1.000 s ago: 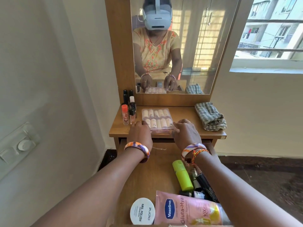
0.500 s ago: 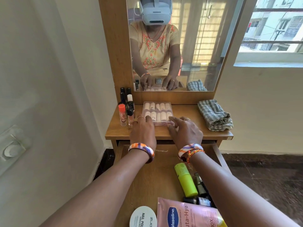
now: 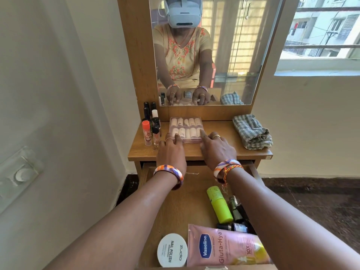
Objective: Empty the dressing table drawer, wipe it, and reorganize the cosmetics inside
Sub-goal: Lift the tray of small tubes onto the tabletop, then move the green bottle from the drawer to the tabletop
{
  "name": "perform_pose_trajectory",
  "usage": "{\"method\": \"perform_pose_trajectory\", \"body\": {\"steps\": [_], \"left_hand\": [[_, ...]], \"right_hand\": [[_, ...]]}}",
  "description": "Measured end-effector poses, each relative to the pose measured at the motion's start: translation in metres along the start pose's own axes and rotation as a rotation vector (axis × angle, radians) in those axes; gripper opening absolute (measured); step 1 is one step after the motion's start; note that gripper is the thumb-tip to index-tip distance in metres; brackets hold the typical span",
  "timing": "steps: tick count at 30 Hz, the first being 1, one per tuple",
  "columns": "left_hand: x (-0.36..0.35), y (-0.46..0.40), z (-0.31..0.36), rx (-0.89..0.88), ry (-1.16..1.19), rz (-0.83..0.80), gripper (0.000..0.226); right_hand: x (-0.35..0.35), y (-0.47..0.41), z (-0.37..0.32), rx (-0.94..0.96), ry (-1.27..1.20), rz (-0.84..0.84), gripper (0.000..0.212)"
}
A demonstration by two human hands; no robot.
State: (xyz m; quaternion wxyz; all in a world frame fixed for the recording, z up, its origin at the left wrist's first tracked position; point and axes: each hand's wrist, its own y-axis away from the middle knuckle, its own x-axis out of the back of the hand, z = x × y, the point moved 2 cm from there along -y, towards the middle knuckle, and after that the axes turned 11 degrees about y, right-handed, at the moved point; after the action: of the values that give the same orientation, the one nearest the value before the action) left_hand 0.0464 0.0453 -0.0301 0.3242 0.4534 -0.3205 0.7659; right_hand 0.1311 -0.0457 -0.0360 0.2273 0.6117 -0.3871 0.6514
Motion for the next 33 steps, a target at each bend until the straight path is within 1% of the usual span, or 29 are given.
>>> {"method": "perform_pose_trajectory", "body": {"steps": [2,3,4,5,6,7,9,11,12,13,15,18,21,23,25,29,32,33], "left_hand": [[0.003,0.010,0.003,-0.021,0.065,0.035,0.067],[0.004,0.017,0.006,-0.055,0.095,0.070,0.064],[0.005,0.025,0.009,-0.098,0.127,0.104,0.060],[0.004,0.033,0.011,-0.143,0.164,0.117,0.054],[0.000,0.041,0.013,-0.180,0.201,0.093,0.047],[-0.005,0.048,0.014,-0.199,0.232,0.032,0.041],[-0.022,0.057,0.016,-0.165,0.258,-0.162,0.035],[-0.037,0.064,0.016,-0.070,0.264,-0.340,0.034],[-0.043,0.068,0.016,-0.029,0.259,-0.404,0.033],[-0.047,0.071,0.016,-0.003,0.247,-0.449,0.032],[-0.054,0.077,0.014,0.013,0.215,-0.494,0.033],[-0.056,0.080,0.010,0.016,0.177,-0.495,0.038],[-0.052,0.078,0.005,0.013,0.160,-0.477,0.040],[-0.047,0.076,0.003,-0.002,0.149,-0.454,0.040],[-0.041,0.074,0.005,-0.031,0.150,-0.422,0.044],[-0.027,0.063,0.015,-0.142,0.174,-0.363,0.059],[-0.017,0.052,0.022,-0.168,0.267,-0.330,0.059],[-0.014,0.048,0.024,-0.173,0.308,-0.308,0.057]], "right_hand": [[0.004,0.007,0.010,-0.103,-0.253,0.006,0.053],[0.007,0.014,0.014,-0.156,-0.410,0.068,0.048],[0.010,0.022,0.019,-0.186,-0.530,0.151,0.038],[0.013,0.032,0.022,-0.199,-0.588,0.211,0.028],[0.015,0.045,0.025,-0.199,-0.590,0.222,0.020],[0.016,0.057,0.027,-0.198,-0.561,0.187,0.015],[0.009,0.077,0.029,-0.206,-0.438,0.032,0.013],[-0.003,0.088,0.030,-0.204,-0.195,-0.169,0.025],[-0.008,0.093,0.029,-0.197,-0.066,-0.259,0.032],[-0.011,0.096,0.027,-0.181,0.025,-0.323,0.038],[-0.014,0.099,0.024,-0.142,0.095,-0.377,0.045],[-0.017,0.100,0.020,-0.110,0.133,-0.393,0.044],[-0.020,0.099,0.017,-0.132,0.135,-0.405,0.045],[-0.017,0.098,0.017,-0.163,0.115,-0.377,0.046],[-0.012,0.097,0.020,-0.189,0.091,-0.314,0.046],[0.008,0.096,0.025,-0.254,-0.113,-0.240,0.051],[0.029,0.085,0.031,-0.287,-0.312,-0.148,0.049],[0.036,0.079,0.034,-0.301,-0.389,-0.108,0.052]]}}
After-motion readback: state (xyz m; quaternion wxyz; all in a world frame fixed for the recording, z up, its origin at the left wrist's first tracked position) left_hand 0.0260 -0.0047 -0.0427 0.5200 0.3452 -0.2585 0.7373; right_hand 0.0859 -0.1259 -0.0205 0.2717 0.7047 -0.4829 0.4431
